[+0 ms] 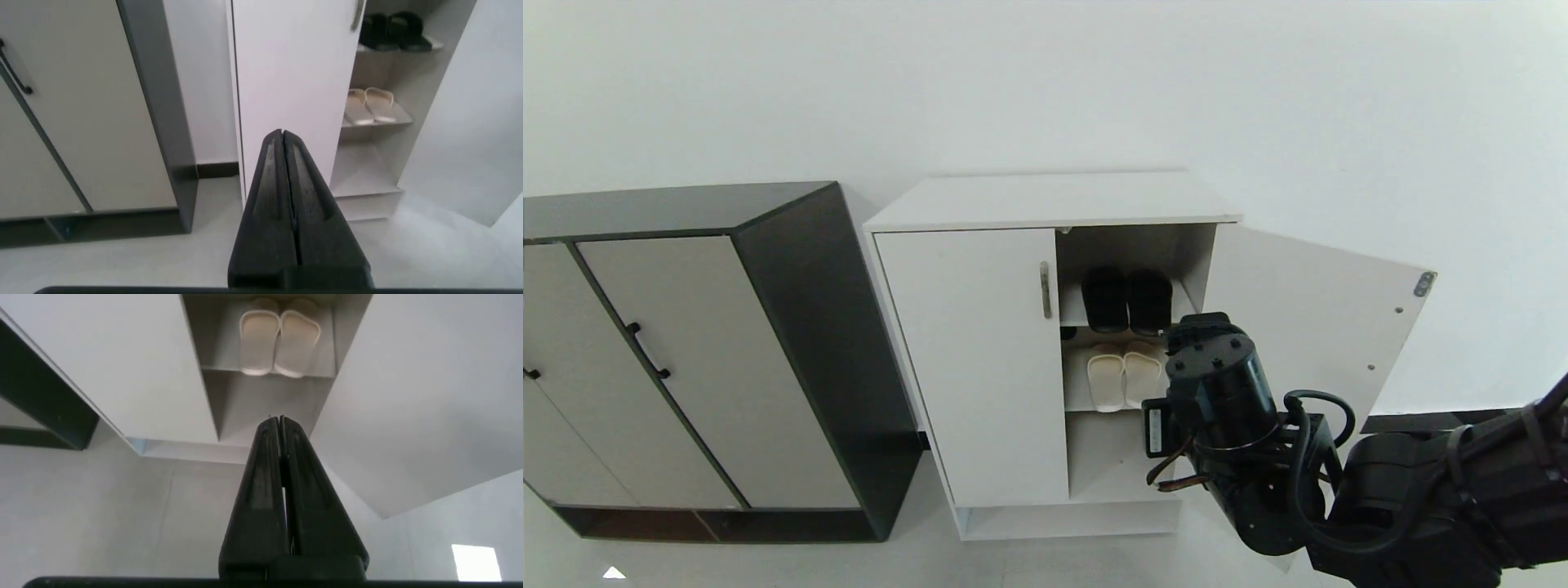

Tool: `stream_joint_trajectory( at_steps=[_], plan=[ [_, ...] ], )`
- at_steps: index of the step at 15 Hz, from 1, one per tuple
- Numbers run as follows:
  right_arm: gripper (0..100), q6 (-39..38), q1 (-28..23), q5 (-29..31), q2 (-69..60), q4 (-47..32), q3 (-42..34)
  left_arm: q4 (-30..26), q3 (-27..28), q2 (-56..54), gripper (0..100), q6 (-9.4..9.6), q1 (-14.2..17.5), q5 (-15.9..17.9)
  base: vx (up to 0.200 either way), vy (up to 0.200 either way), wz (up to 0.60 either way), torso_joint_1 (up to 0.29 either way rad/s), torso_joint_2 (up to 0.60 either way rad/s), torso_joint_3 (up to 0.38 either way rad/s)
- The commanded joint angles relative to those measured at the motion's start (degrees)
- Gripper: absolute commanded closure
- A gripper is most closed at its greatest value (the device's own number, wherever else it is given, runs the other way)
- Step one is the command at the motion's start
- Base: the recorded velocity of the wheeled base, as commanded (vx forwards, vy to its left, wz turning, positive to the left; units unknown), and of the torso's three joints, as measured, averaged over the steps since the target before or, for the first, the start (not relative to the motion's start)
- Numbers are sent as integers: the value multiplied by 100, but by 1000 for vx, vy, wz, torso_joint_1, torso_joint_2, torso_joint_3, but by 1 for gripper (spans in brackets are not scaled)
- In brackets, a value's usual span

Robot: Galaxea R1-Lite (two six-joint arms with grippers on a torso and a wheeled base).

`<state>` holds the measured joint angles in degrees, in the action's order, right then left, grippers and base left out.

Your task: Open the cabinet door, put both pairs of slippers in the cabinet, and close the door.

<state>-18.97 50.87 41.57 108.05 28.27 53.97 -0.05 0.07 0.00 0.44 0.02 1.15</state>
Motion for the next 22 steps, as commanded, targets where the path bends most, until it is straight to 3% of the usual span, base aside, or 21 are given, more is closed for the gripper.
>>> stream_joint_trajectory(
  at_steps=[1, 18, 22],
  plan=[
    [100, -2, 2, 0, 6, 3, 0, 5, 1, 9, 100, 0, 6, 0, 0, 0, 0, 159, -466, -300],
    [100, 42, -148, -35, 15, 47, -88, -4, 1, 9, 100, 9, 6, 0, 0, 0, 0, 224, -538, -318],
    [100, 95, -148, -44, 41, 196, -150, -4, 1, 0, 100, 9, 6, 0, 0, 0, 0, 54, -144, -63]
  ],
)
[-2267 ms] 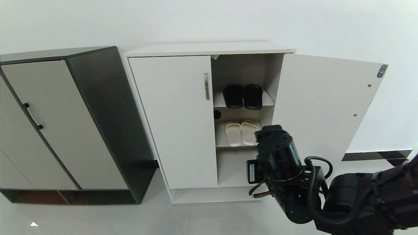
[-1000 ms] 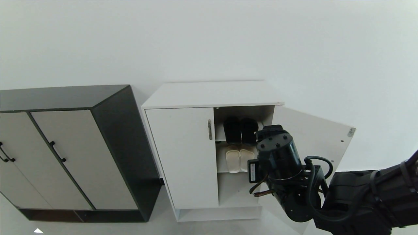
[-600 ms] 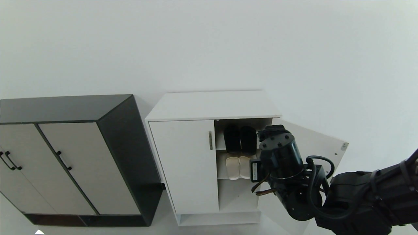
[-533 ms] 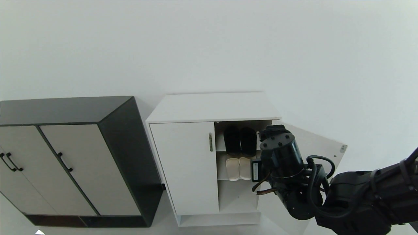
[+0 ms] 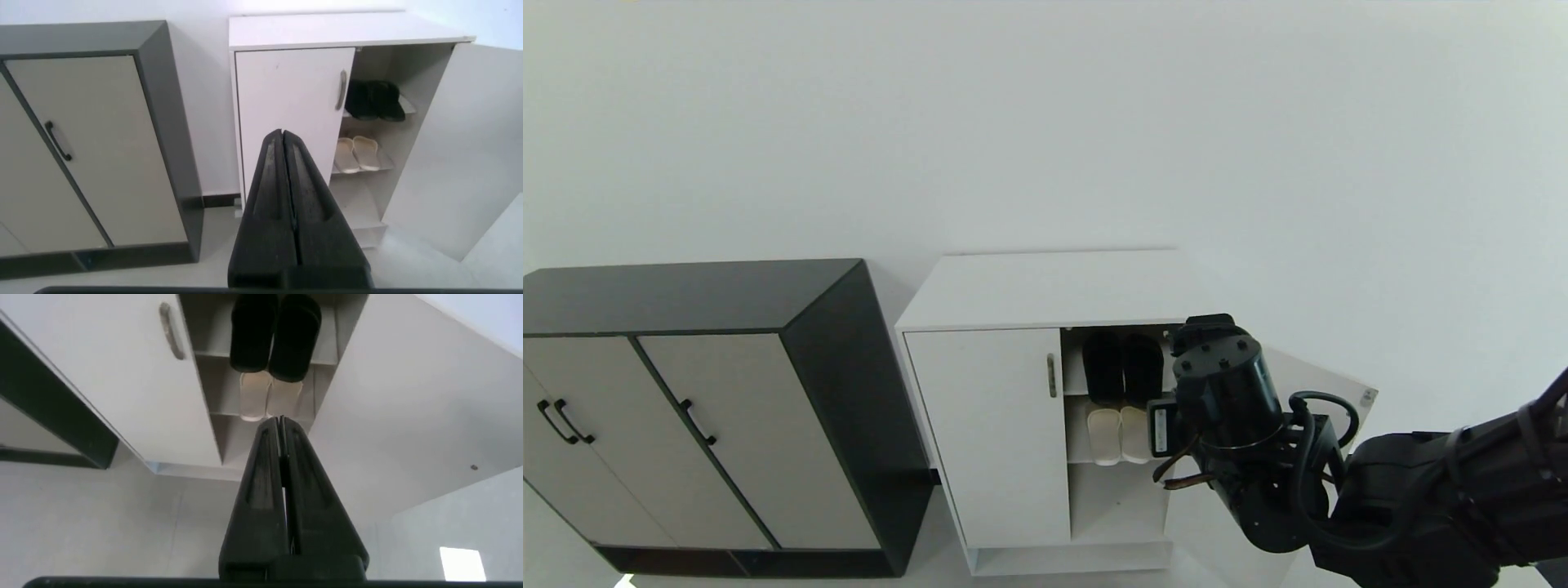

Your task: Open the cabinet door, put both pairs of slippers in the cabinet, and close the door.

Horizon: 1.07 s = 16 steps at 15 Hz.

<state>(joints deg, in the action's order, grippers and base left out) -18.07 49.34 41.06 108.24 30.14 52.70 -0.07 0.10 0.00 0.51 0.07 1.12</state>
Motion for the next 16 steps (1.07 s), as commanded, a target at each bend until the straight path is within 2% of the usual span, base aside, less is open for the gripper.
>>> stream_joint_trajectory(
  at_steps=[1, 6, 14, 16],
  plan=[
    [100, 31, 6, 7, 22, 63, -41, -1, -1, 9, 100, 2, 1, 2, 0, 0, -600, 22, 2, -22],
    [100, 110, 6, 7, 30, 151, -102, 7, -1, 9, 100, 2, 1, 2, 0, 0, -600, 6, 0, 0],
    [100, 251, -354, -80, 66, 405, -84, 7, -1, 9, 100, 2, 1, 2, 0, 0, 0, 0, 0, 0],
    [100, 242, -618, -335, 57, 414, 56, -1, -1, 9, 100, 2, 1, 2, 0, 0, 0, 0, 0, 0]
  ],
)
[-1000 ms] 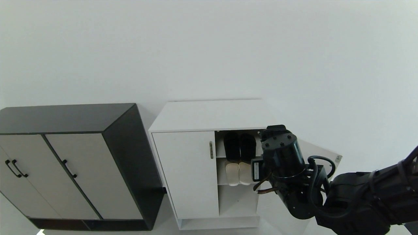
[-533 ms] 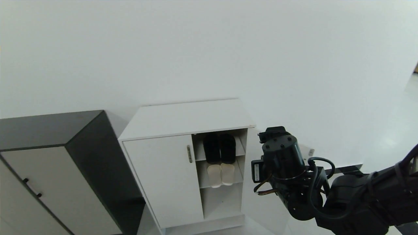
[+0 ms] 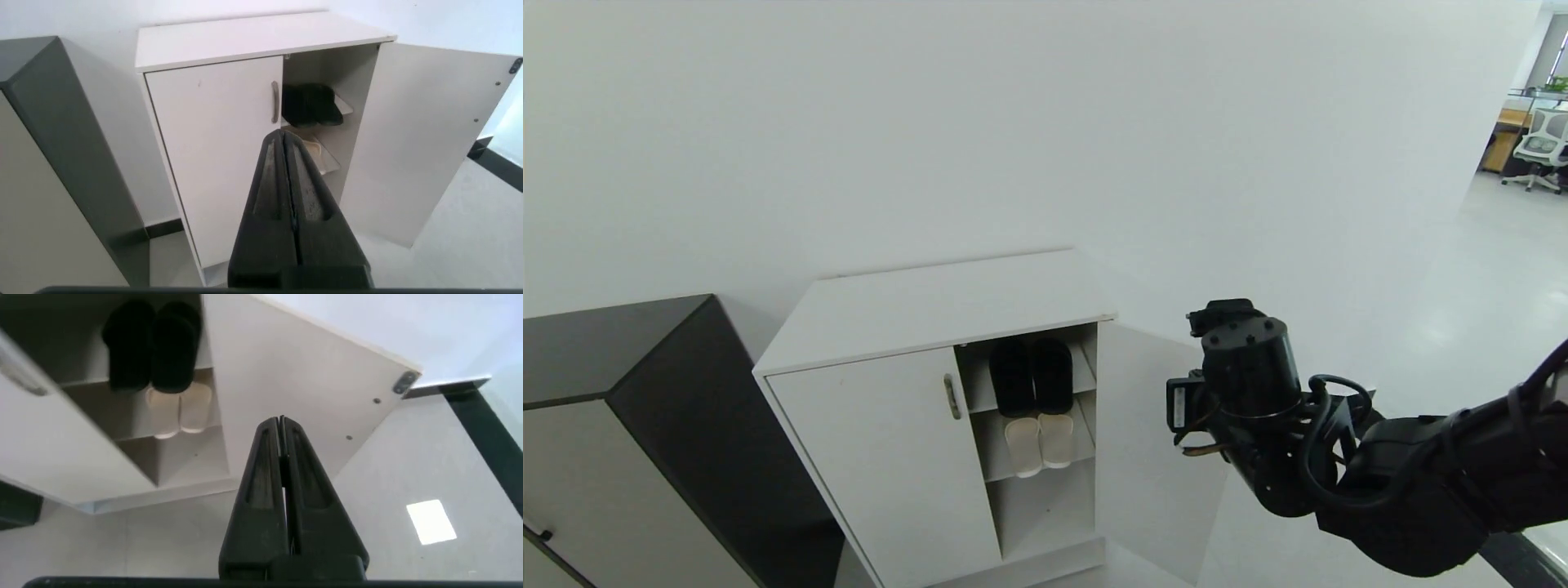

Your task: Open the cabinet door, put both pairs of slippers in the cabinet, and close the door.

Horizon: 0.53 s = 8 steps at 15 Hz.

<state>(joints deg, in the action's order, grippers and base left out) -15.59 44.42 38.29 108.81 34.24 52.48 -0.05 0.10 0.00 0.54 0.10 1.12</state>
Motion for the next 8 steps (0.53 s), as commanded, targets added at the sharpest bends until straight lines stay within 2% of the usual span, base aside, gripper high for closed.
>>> stream_joint_trajectory(
  at_steps=[1, 4, 7, 8],
  plan=[
    [100, 12, -303, -252, -27, -32, 166, 5, -1, 9, 100, -1, -1, 2, 0, 0, 0, 0, 0, 0],
    [100, 74, -1032, -612, 35, -137, 597, -4, -1, 9, 100, -1, -1, 2, 0, 0, 0, 0, 0, 0],
    [100, 74, -1392, -850, 272, -155, 860, 5, -1, 9, 100, 8, -1, 2, -200, 0, 0, 4, 1, -2],
    [100, 74, -1480, -858, 351, -146, 931, 5, -1, 9, 100, 8, -1, 2, 0, 0, 0, 0, 0, 0]
  ],
)
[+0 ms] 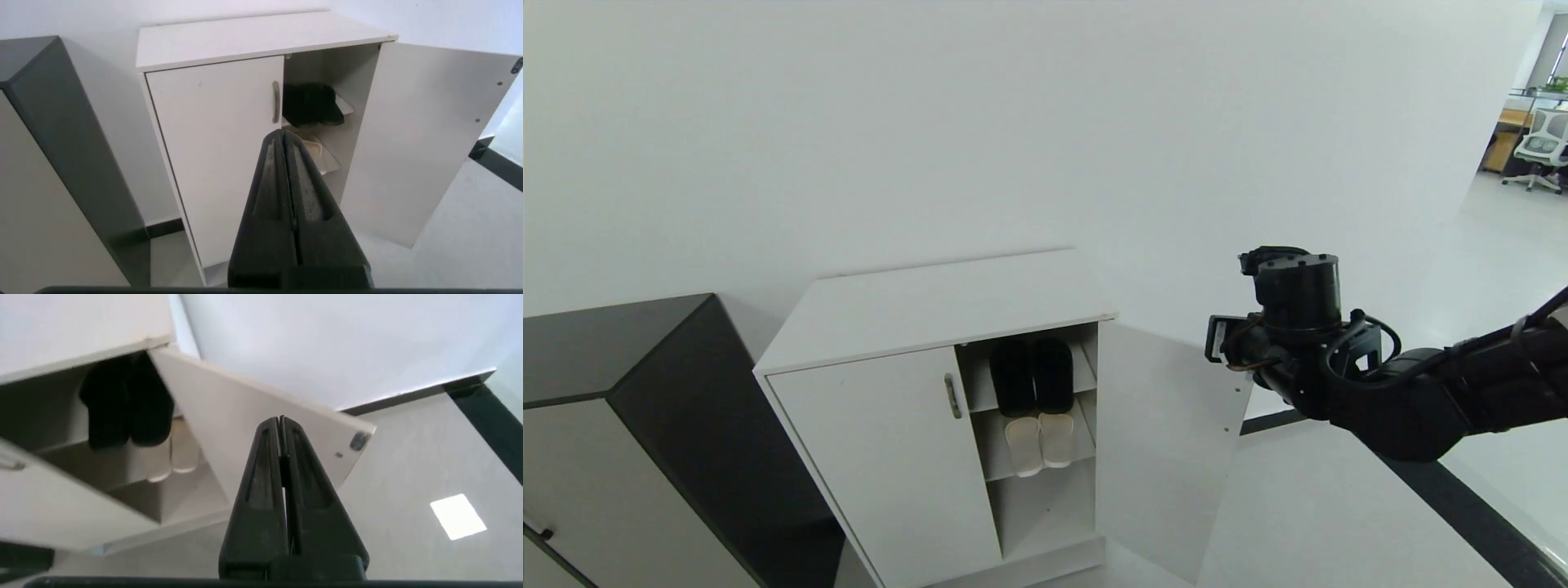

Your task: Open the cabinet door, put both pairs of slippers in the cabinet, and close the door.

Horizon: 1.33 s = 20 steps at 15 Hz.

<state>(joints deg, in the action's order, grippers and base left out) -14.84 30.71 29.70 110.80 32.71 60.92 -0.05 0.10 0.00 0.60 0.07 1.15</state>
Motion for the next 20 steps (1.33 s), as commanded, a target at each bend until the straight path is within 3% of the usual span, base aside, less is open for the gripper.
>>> stream_joint_trajectory(
  at_steps=[1, 9, 20],
  plan=[
    [100, -2, -206, -69, 267, 8, 166, -4, -1, 9, 100, 2, 1, 0, 0, 0, 0, 0, 0, 0],
    [100, -19, -909, -641, 1023, 8, 1010, 5, -1, 9, 100, 2, 1, 0, 0, 0, 0, 0, 0, 0],
    [100, -11, -1401, -746, 2200, -1, 1845, 5, -1, 9, 100, 2, 1, 0, 0, 0, 0, 0, 0, 0]
  ],
)
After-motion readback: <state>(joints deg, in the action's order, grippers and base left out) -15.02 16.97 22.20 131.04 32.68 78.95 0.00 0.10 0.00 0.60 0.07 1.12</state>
